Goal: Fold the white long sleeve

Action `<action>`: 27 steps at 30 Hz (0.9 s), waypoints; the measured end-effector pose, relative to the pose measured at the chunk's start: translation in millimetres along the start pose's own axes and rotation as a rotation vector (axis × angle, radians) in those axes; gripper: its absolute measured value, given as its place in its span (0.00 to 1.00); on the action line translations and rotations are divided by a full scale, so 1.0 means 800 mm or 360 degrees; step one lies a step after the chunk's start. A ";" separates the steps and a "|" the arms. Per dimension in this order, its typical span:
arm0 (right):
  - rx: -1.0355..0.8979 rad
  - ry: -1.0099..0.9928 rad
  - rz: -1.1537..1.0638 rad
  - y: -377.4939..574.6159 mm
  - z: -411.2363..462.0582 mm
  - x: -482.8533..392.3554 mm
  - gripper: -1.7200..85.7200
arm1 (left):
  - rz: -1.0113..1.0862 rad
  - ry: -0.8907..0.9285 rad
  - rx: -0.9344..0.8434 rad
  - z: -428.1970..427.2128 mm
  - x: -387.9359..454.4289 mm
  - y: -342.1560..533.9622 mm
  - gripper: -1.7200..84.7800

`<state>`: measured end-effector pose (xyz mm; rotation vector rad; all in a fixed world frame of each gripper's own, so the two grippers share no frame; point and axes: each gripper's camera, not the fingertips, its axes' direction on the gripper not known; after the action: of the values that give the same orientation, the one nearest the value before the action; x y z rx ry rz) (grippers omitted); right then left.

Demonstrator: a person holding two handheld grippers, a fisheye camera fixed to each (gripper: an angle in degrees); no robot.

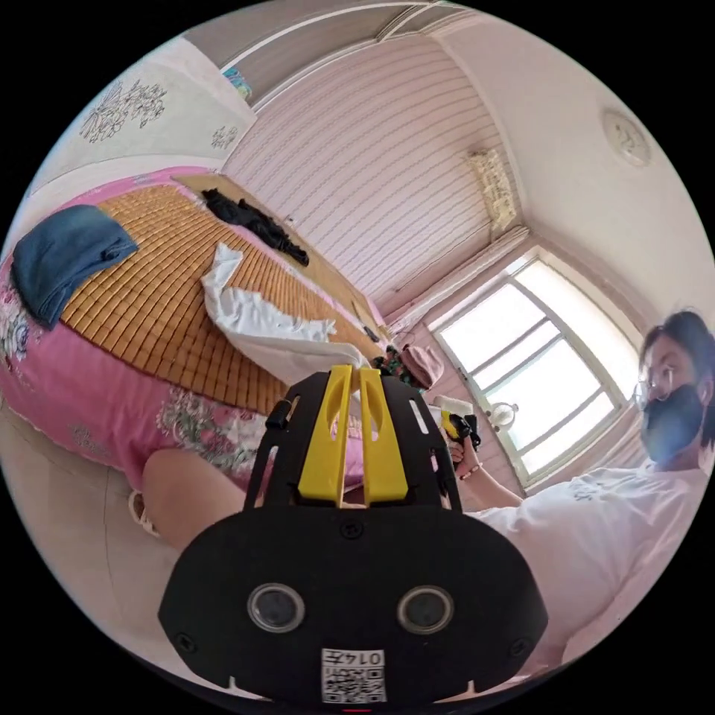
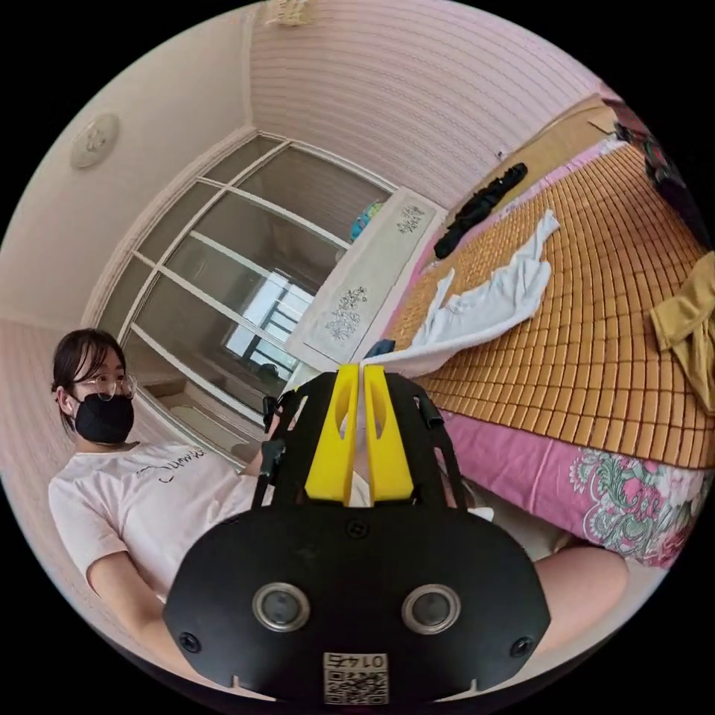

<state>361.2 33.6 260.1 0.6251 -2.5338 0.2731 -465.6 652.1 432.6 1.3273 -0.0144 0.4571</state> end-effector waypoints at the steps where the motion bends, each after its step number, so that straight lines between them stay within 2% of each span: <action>1: 0.0033 -0.0017 -0.0048 -0.002 -0.011 -0.014 0.02 | 0.0079 0.0073 0.0080 -0.021 0.021 -0.011 0.01; 3: 0.0181 -0.0127 -0.0267 -0.014 -0.053 -0.078 0.02 | 0.0239 0.0129 0.0180 -0.053 0.060 -0.027 0.01; 8: 0.0287 -0.0297 -0.0823 -0.050 -0.120 -0.258 0.02 | 0.0717 0.0152 0.0451 -0.144 0.186 -0.077 0.01; 12: 0.0394 -0.0174 -0.1285 -0.066 -0.166 -0.440 0.02 | 0.1063 0.0174 0.0740 -0.227 0.303 -0.117 0.01; 15: 0.0508 -0.0062 -0.1506 -0.073 -0.194 -0.545 0.02 | 0.1232 0.0185 0.0887 -0.273 0.372 -0.142 0.01; 18: 0.0533 0.0034 -0.1552 -0.096 -0.202 -0.599 0.02 | 0.1357 0.0024 0.0936 -0.286 0.420 -0.163 0.01; 22: 0.0397 0.0299 -0.1335 -0.150 -0.173 -0.583 0.02 | 0.1192 -0.0133 0.0768 -0.241 0.405 -0.207 0.01; 26: -0.0012 0.0625 -0.0885 -0.223 -0.112 -0.468 0.02 | 0.0878 -0.0364 0.0438 -0.152 0.329 -0.250 0.01; 27: -0.0061 0.0717 -0.0707 -0.241 -0.099 -0.423 0.02 | 0.0756 -0.0439 0.0276 -0.114 0.296 -0.266 0.01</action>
<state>746.7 17.5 163.6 0.9667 -1.9109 0.1783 -202.0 776.2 274.9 1.5520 -0.5391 0.6823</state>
